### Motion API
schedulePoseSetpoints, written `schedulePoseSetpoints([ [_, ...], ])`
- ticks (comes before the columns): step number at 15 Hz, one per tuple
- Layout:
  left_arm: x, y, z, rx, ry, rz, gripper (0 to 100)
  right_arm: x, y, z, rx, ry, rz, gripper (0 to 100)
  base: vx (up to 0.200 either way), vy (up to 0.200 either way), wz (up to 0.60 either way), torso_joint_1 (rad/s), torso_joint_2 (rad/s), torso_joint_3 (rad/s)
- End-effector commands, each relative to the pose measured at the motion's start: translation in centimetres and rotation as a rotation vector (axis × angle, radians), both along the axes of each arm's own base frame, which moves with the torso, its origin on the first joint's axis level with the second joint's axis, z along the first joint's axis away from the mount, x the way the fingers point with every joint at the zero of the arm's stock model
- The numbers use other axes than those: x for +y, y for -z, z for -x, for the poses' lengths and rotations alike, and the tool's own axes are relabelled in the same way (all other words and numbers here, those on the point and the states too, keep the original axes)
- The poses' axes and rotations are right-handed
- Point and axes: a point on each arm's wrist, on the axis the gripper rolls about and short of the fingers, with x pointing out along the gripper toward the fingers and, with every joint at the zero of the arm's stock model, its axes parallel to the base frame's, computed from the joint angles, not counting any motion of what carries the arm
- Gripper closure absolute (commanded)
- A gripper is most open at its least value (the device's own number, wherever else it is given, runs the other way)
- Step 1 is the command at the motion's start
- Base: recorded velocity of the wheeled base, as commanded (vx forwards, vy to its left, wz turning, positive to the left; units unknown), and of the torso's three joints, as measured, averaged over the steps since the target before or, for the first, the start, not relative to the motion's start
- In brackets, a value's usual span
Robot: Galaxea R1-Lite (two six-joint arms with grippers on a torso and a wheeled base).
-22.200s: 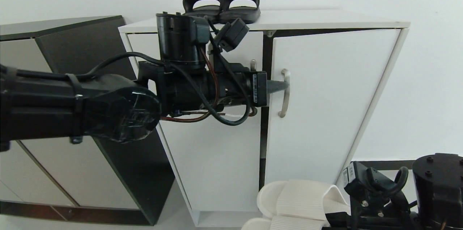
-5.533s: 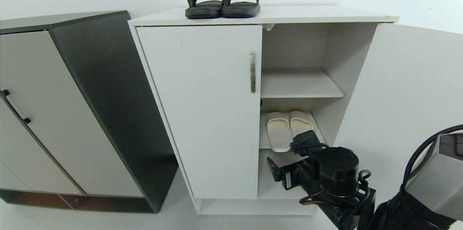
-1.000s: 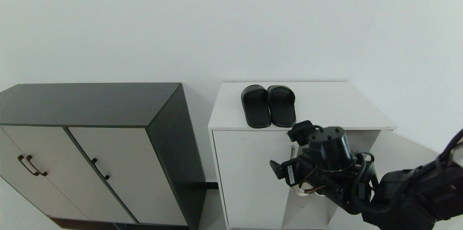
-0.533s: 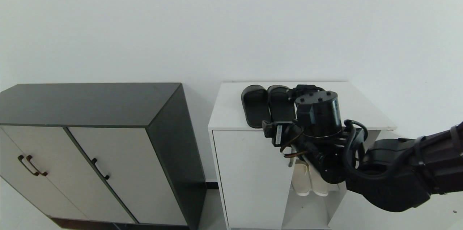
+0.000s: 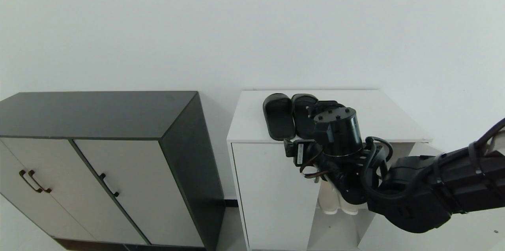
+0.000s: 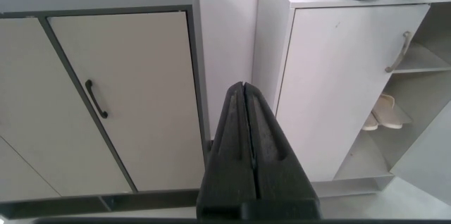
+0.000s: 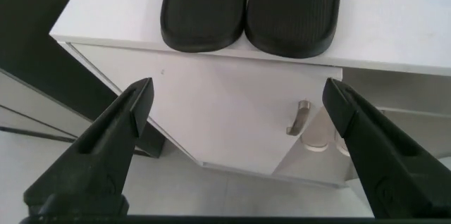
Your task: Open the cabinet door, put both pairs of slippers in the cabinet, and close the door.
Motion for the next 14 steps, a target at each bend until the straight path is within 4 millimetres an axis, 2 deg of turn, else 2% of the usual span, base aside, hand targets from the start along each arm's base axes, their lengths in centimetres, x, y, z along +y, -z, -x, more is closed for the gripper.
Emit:
schedulePoseSetpoints([
  [1,0.0,0.0,0.0,0.000,0.000,0.000,100,0.1,0.1,-0.1,0.002,-0.003,0.003,0,0.200,0.000,0.00,-0.012,-0.01,0.002],
  [8,0.0,0.0,0.0,0.000,0.000,0.000,100,0.3,0.8,-0.5,0.006,0.001,0.017,0,0.200,0.000,0.00,0.009,0.00,0.002],
  [14,0.0,0.0,0.0,0.000,0.000,0.001,100,0.9,3.2,-3.7,-0.099,0.015,0.067,0,0.000,0.000,0.00,0.000,0.00,0.000],
])
